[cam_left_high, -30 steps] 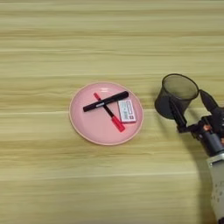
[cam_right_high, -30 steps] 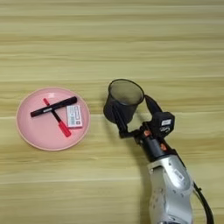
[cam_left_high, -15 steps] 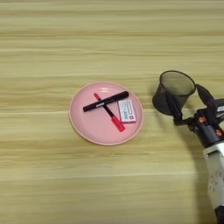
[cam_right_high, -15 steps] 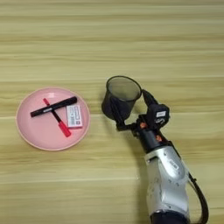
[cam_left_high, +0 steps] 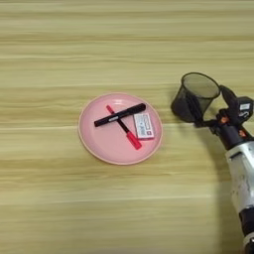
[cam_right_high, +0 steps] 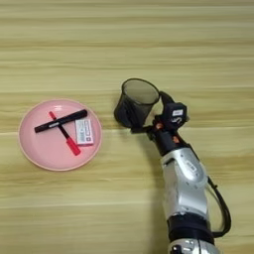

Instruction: Move the objects on the table

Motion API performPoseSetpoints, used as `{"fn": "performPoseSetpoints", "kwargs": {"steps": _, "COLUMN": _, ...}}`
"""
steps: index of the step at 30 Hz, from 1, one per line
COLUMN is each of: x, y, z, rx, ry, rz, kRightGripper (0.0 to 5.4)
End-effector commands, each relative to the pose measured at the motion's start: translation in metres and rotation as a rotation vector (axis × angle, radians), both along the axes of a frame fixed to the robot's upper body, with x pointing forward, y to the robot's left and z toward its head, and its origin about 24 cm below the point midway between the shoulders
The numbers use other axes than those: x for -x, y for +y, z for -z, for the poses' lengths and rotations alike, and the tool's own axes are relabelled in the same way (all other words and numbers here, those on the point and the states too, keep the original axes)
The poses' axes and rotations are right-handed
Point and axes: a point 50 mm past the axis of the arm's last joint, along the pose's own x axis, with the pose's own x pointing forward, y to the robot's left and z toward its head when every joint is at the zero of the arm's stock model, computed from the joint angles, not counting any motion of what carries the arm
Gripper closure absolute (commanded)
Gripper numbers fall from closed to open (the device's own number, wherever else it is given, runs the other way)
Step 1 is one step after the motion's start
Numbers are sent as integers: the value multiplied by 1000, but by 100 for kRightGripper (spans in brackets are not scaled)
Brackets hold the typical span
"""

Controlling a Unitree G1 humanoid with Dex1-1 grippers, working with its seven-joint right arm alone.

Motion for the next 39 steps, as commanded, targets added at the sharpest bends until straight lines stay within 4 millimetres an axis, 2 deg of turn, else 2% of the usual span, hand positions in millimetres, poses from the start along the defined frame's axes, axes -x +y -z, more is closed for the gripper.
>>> {"fn": "performPoseSetpoints", "kwargs": {"steps": 1, "x": -4, "y": -7, "z": 4, "rx": 24, "ry": 53, "rz": 29, "kRightGripper": 4}}
{"fn": "performPoseSetpoints", "kwargs": {"steps": 13, "x": -9, "y": -4, "z": 2, "rx": 32, "ry": 41, "rz": -1, "kRightGripper": 4}}
{"fn": "performPoseSetpoints", "kwargs": {"steps": 23, "x": 0, "y": -7, "z": 5, "rx": 30, "ry": 50, "rz": -9, "kRightGripper": 4}}
{"fn": "performPoseSetpoints", "kwargs": {"steps": 32, "x": 7, "y": -9, "z": -6, "rx": 33, "ry": 3, "rz": -13, "kRightGripper": 4}}
{"fn": "performPoseSetpoints", "kwargs": {"steps": 39, "x": 9, "y": -11, "z": -4, "rx": 28, "ry": 21, "rz": -4, "kRightGripper": 4}}
